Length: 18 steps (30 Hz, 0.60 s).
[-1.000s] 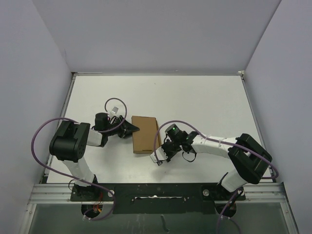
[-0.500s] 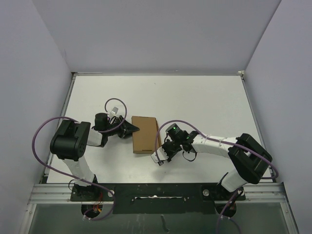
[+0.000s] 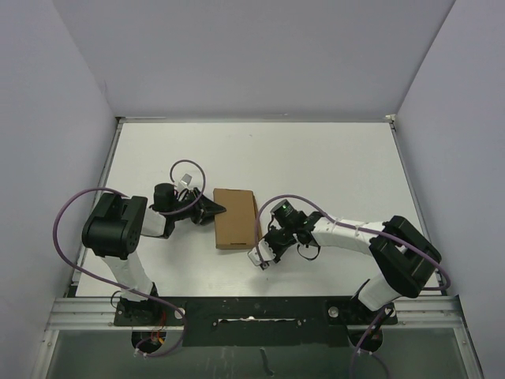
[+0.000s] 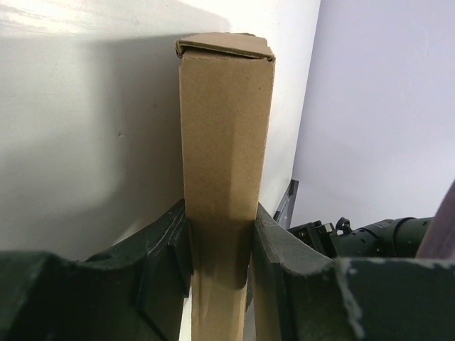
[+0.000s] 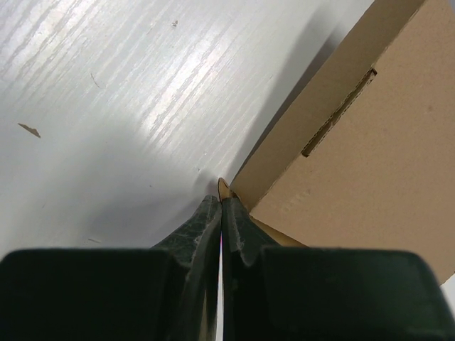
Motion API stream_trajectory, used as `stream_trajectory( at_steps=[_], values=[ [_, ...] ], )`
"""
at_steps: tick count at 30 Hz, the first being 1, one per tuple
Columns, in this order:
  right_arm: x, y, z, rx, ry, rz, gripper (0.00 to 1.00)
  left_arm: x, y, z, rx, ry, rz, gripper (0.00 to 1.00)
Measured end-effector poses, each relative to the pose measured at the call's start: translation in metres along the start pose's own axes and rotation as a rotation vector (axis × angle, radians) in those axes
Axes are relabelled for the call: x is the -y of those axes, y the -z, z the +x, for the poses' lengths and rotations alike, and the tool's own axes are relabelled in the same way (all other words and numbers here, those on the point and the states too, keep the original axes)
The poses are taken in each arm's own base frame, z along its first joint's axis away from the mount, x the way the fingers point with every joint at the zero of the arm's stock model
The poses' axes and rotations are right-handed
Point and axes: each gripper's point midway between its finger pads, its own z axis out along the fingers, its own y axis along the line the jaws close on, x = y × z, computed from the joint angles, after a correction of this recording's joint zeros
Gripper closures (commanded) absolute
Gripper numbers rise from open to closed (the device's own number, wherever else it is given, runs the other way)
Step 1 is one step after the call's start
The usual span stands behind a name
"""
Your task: Fold the paper box
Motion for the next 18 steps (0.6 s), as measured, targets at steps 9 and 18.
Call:
stream_trajectory(
  at_steps=[9,18],
  values=[
    [-0.0015,0.0006,-0.0002,0.023,0.004,-0.001,1.0,0.0003,0.0001,0.0003,-0.002,0.004,0.001,1.0],
    [-0.0006,0.0054,0.0039,0.047,-0.049,0.012,1.0,0.0007,0.0002,0.0008,-0.004,0.008,0.002,1.0]
  ],
)
